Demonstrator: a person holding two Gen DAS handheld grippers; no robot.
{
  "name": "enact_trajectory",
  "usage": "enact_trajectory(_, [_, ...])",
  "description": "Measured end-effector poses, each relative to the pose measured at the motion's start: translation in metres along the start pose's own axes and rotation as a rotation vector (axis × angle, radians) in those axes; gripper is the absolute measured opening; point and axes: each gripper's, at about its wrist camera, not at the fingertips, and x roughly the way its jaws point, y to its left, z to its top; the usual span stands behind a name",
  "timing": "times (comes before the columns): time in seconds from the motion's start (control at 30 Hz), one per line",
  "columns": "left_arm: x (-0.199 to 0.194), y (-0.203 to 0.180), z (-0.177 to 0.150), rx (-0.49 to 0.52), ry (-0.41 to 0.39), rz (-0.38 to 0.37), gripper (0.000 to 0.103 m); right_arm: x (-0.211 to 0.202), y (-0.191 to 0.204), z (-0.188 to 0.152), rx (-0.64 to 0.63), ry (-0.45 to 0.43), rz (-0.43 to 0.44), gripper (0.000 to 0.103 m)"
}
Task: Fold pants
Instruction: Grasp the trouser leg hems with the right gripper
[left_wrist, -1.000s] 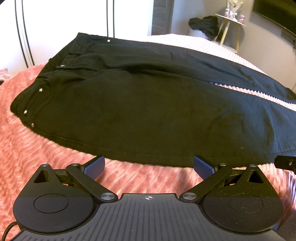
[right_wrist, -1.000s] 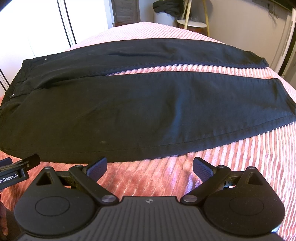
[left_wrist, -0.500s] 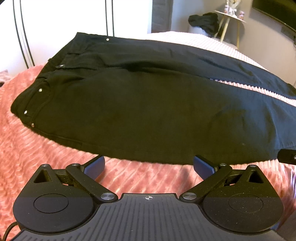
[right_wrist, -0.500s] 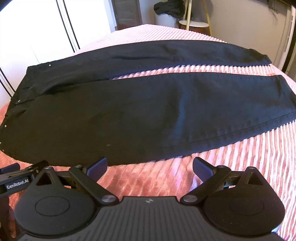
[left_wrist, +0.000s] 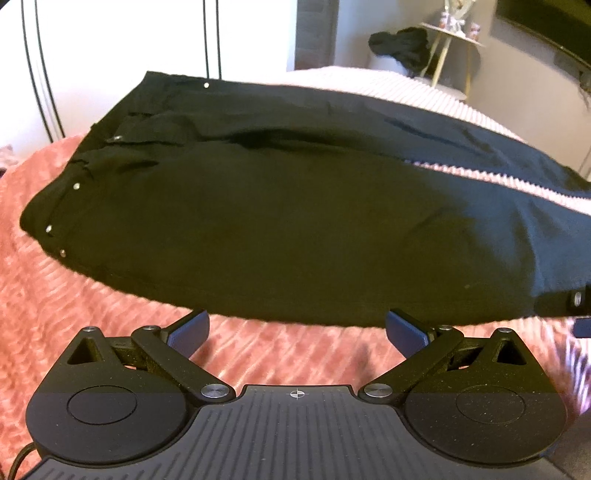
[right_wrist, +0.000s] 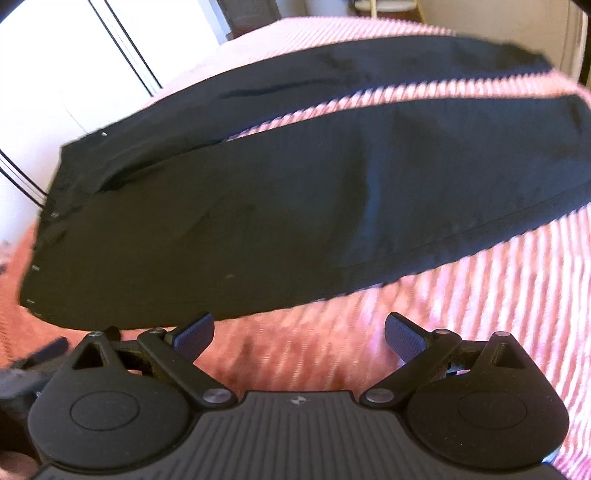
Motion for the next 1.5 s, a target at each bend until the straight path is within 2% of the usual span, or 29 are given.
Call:
enact_trajectory(0.07, [-0.005, 0.001, 0.005, -0.022, -0.019, 0.007, 0.103, -0.001, -0.017, 0.016, 0.086, -0.004, 0.051, 0.099])
enact_trajectory(0.17, [-0.005, 0.003, 0.019, -0.064, -0.052, 0.039, 0.103, 0.004, -0.049, 0.046, 0.219, -0.034, 0.019, 0.099])
enact_trajectory(0.33, [0.021, -0.007, 0.059, -0.053, -0.074, 0.130, 0.103, 0.048, -0.086, 0.081, 0.358, 0.053, 0.014, 0.099])
enact_trajectory(0.43, [0.041, -0.011, 0.085, -0.056, -0.109, 0.169, 0.103, 0.058, -0.089, 0.084, 0.376, 0.047, 0.019, 0.099])
enact_trajectory(0.53, [0.061, -0.007, 0.100, -0.090, -0.211, 0.202, 0.103, 0.065, -0.088, 0.082, 0.389, 0.049, 0.017, 0.099])
enact_trajectory(0.57, [0.069, -0.004, 0.102, -0.099, -0.237, 0.210, 0.103, 0.067, -0.085, 0.083, 0.345, 0.077, 0.012, 0.099])
enact_trajectory(0.6, [0.078, 0.000, 0.103, -0.103, -0.252, 0.222, 0.103, 0.069, -0.076, 0.093, 0.247, 0.166, 0.000, 0.099])
enact_trajectory(0.63, [0.085, 0.004, 0.103, -0.097, -0.259, 0.239, 0.103, 0.058, -0.072, 0.098, 0.209, 0.235, -0.010, 0.099])
enact_trajectory(0.67, [0.094, 0.009, 0.103, -0.084, -0.266, 0.261, 0.103, 0.050, -0.070, 0.110, 0.220, 0.243, 0.002, 0.099])
enact_trajectory(0.7, [0.100, 0.014, 0.103, -0.076, -0.268, 0.273, 0.103, 0.041, -0.070, 0.123, 0.235, 0.206, 0.022, 0.099])
enact_trajectory(0.73, [0.106, 0.020, 0.103, -0.080, -0.266, 0.280, 0.103, 0.029, -0.072, 0.150, 0.257, 0.107, 0.023, 0.099])
enact_trajectory(0.83, [0.114, 0.040, 0.104, -0.144, -0.288, 0.267, 0.103, 0.032, -0.081, 0.225, 0.328, -0.072, -0.091, 0.099])
enact_trajectory(0.9, [0.114, 0.053, 0.100, -0.188, -0.315, 0.255, 0.103, 0.056, -0.096, 0.275, 0.418, -0.115, -0.174, 0.098])
enact_trajectory(0.97, [0.114, 0.060, 0.095, -0.226, -0.348, 0.274, 0.103, 0.088, -0.113, 0.325, 0.560, -0.146, -0.292, 0.089])
enact_trajectory(1.0, [0.114, 0.063, 0.095, -0.239, -0.363, 0.283, 0.103, 0.103, -0.119, 0.343, 0.612, -0.156, -0.309, 0.086])
enact_trajectory(1.1, [0.113, 0.068, 0.093, -0.252, -0.408, 0.315, 0.103, 0.135, -0.126, 0.378, 0.715, -0.203, -0.370, 0.085])
enact_trajectory(1.17, [0.116, 0.068, 0.091, -0.254, -0.424, 0.334, 0.103, 0.156, -0.125, 0.390, 0.712, -0.202, -0.442, 0.085])
enact_trajectory(1.23, [0.123, 0.066, 0.091, -0.247, -0.398, 0.332, 0.103, 0.169, -0.125, 0.397, 0.677, -0.168, -0.535, 0.083])
enact_trajectory(1.27, [0.129, 0.065, 0.092, -0.241, -0.360, 0.327, 0.103, 0.173, -0.125, 0.398, 0.664, -0.170, -0.571, 0.083])
enact_trajectory(1.3, [0.134, 0.065, 0.093, -0.237, -0.322, 0.317, 0.103, 0.164, -0.124, 0.401, 0.665, -0.179, -0.587, 0.080])
enact_trajectory(1.33, [0.137, 0.065, 0.094, -0.238, -0.296, 0.308, 0.103, 0.161, -0.122, 0.402, 0.654, -0.187, -0.626, 0.063])
enact_trajectory(1.37, [0.137, 0.067, 0.094, -0.250, -0.284, 0.301, 0.103, 0.162, -0.120, 0.403, 0.632, -0.194, -0.657, 0.052])
enact_trajectory(1.43, [0.134, 0.072, 0.093, -0.297, -0.274, 0.285, 0.103, 0.152, -0.116, 0.393, 0.554, -0.231, -0.602, 0.014])
enact_trajectory(1.5, [0.126, 0.079, 0.094, -0.351, -0.267, 0.277, 0.103, 0.128, -0.104, 0.374, 0.483, -0.276, -0.542, 0.008])
